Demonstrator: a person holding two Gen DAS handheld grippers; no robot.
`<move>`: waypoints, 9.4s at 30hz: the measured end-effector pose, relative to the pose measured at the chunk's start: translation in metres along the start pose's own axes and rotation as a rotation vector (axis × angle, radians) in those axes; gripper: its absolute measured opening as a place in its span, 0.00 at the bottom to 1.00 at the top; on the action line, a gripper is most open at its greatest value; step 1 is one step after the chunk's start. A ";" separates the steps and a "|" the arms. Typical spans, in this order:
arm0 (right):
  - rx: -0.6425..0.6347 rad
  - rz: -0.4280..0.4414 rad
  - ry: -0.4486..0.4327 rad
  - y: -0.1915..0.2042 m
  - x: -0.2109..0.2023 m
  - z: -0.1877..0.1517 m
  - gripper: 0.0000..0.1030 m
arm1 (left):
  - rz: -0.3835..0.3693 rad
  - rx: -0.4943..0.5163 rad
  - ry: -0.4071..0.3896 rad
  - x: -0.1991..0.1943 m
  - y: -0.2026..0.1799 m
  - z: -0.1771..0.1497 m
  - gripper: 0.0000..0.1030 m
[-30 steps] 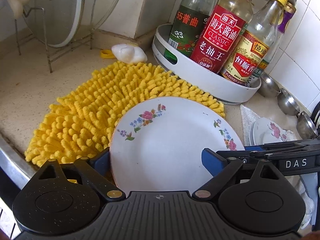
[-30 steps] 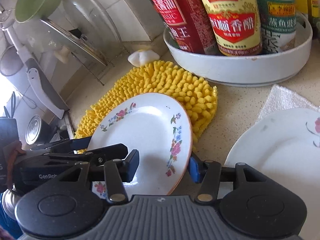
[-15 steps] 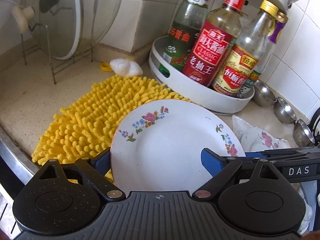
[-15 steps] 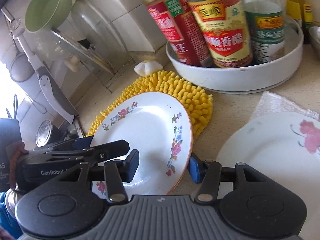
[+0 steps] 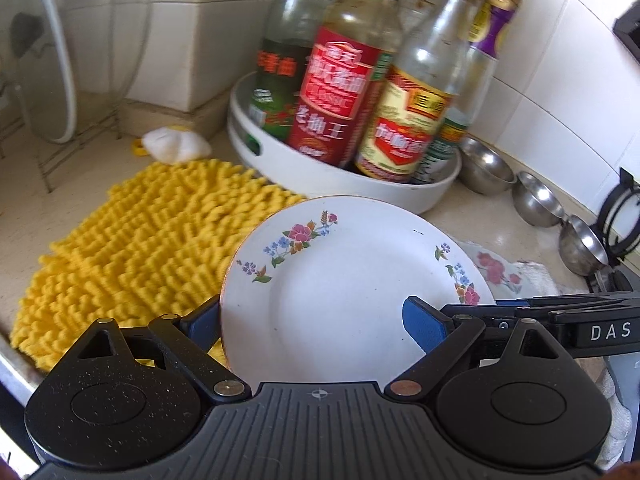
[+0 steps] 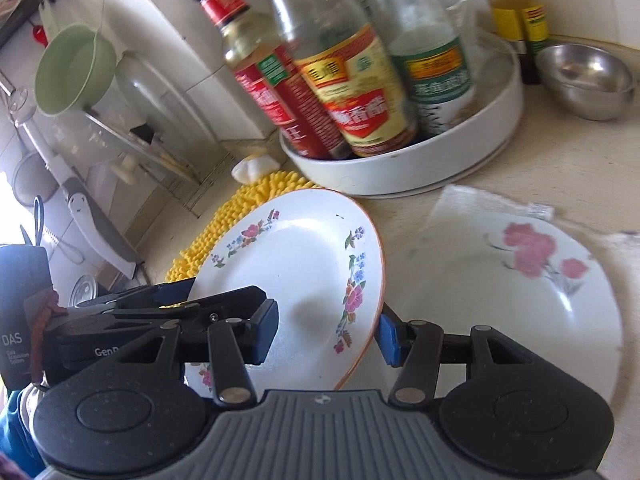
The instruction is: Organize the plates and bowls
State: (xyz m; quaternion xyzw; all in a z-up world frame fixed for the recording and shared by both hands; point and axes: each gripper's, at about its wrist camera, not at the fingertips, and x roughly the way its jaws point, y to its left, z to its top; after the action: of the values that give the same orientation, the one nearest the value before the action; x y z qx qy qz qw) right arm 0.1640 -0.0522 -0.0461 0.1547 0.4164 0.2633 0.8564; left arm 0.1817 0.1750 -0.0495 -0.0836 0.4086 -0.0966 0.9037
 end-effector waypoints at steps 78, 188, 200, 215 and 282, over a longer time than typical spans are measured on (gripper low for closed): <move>0.138 -0.170 -0.055 -0.078 -0.084 -0.035 0.56 | -0.176 0.245 0.099 0.046 -0.133 -0.005 0.94; -0.187 -0.273 -0.104 -0.219 -0.169 0.135 0.70 | -0.050 0.398 0.027 0.103 -0.309 0.081 0.99; -0.178 -0.247 -0.079 -0.237 -0.140 0.155 0.70 | -0.017 0.317 0.073 0.143 -0.292 0.100 0.98; -0.071 -0.281 -0.018 -0.291 -0.106 0.175 0.69 | -0.080 0.269 0.131 0.188 -0.321 0.105 0.84; -0.053 -0.171 0.129 -0.230 -0.090 0.120 0.56 | -0.040 0.278 0.215 0.155 -0.272 0.057 0.65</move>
State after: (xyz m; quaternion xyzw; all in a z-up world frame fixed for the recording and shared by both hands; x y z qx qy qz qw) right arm 0.2869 -0.2968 -0.0276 0.0784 0.4750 0.2096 0.8510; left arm 0.2963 -0.1216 -0.0619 0.0451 0.4839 -0.1784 0.8556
